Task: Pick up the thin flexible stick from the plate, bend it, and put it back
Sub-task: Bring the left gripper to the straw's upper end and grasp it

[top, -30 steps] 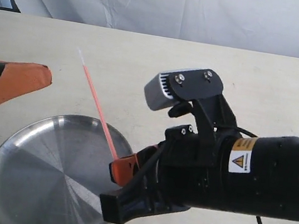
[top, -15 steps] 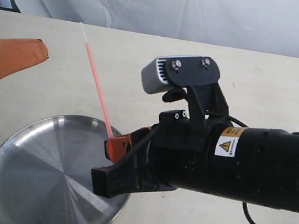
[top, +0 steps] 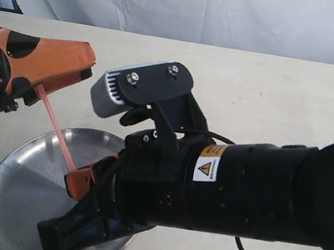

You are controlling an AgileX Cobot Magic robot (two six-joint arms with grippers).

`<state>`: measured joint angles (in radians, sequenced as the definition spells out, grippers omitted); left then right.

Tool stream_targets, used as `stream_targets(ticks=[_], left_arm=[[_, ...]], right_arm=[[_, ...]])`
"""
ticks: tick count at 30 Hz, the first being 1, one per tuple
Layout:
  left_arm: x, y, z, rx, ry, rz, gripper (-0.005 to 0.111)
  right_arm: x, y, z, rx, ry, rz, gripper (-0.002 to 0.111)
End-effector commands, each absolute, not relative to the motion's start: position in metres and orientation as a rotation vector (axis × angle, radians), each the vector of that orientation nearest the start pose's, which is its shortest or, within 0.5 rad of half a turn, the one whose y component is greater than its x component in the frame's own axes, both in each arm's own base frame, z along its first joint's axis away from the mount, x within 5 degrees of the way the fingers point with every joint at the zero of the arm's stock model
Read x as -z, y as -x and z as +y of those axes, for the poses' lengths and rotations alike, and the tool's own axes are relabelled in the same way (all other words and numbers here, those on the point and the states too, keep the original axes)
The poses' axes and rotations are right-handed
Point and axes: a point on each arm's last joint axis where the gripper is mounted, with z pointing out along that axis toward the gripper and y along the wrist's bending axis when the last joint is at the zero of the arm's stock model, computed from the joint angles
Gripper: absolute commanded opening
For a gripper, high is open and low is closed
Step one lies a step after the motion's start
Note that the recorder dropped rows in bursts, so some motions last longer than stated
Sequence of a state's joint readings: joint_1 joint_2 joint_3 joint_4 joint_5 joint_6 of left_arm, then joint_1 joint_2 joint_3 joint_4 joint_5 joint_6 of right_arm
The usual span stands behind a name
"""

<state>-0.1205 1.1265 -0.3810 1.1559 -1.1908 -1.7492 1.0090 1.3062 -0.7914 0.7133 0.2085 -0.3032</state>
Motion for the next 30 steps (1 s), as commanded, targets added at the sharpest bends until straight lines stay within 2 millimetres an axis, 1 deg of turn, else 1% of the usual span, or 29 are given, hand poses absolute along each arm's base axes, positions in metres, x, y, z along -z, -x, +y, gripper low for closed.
stream_targets(ticks=[1,2,3,6,13,15,16,18,20,21,23,24,25,26,27,29,30], left_arm=[[-0.266,-0.165,-0.099,1.605,-0.178,1.739,0.009],[-0.266,-0.164,-0.099,1.61,-0.19,1.74,0.001],[-0.267,-0.163,-0.1,1.607,-0.22,1.721,0.0],[-0.269,-0.162,-0.1,1.6,-0.253,1.689,0.0],[-0.275,-0.166,-0.099,1.619,-0.21,1.651,0.0],[-0.278,-0.167,-0.099,1.617,-0.215,1.642,0.0],[-0.279,-0.167,-0.099,1.616,-0.218,1.638,0.0],[-0.28,-0.168,-0.099,1.615,-0.22,1.635,0.0],[-0.28,-0.168,-0.099,1.617,-0.22,1.638,0.0],[-0.279,-0.168,-0.099,1.623,-0.217,1.643,0.0],[-0.279,-0.167,-0.1,1.637,-0.21,1.658,0.0],[-0.278,-0.167,-0.1,1.636,-0.218,1.667,0.0],[-0.277,-0.166,-0.1,1.633,-0.233,1.677,0.0],[-0.276,-0.165,-0.101,1.629,-0.245,1.685,0.0],[-0.275,-0.164,-0.101,1.625,-0.261,1.696,0.0],[-0.273,-0.163,-0.102,1.613,-0.299,1.718,0.0],[-0.272,-0.162,-0.102,1.6,-0.326,1.725,0.0]], right_arm=[[-0.282,-0.136,0.238,-0.934,0.753,2.123,-0.001],[-0.284,-0.137,0.237,-0.935,0.743,2.11,-0.001],[-0.286,-0.137,0.237,-0.934,0.734,2.099,-0.001],[-0.286,-0.138,0.237,-0.925,0.737,2.088,-0.001],[-0.28,-0.141,0.239,-0.848,0.827,2.059,0.0],[-0.276,-0.142,0.241,-0.836,0.838,2.069,0.011],[-0.275,-0.143,0.241,-0.833,0.838,2.072,0.02],[-0.272,-0.143,0.243,-0.827,0.842,2.083,0.041],[-0.268,-0.145,0.245,-0.822,0.84,2.092,0.06],[-0.266,-0.146,0.246,-0.819,0.836,2.098,0.063],[-0.261,-0.147,0.248,-0.815,0.83,2.121,0.06],[-0.258,-0.148,0.249,-0.814,0.823,2.133,0.056],[-0.257,-0.148,0.25,-0.815,0.817,2.145,0.05],[-0.256,-0.149,0.25,-0.815,0.815,2.148,0.041],[-0.256,-0.149,0.25,-0.815,0.815,2.148,0.029],[-0.257,-0.147,0.249,-0.82,0.822,2.151,0.001],[-0.26,-0.146,0.248,-0.834,0.811,2.151,0.0]])
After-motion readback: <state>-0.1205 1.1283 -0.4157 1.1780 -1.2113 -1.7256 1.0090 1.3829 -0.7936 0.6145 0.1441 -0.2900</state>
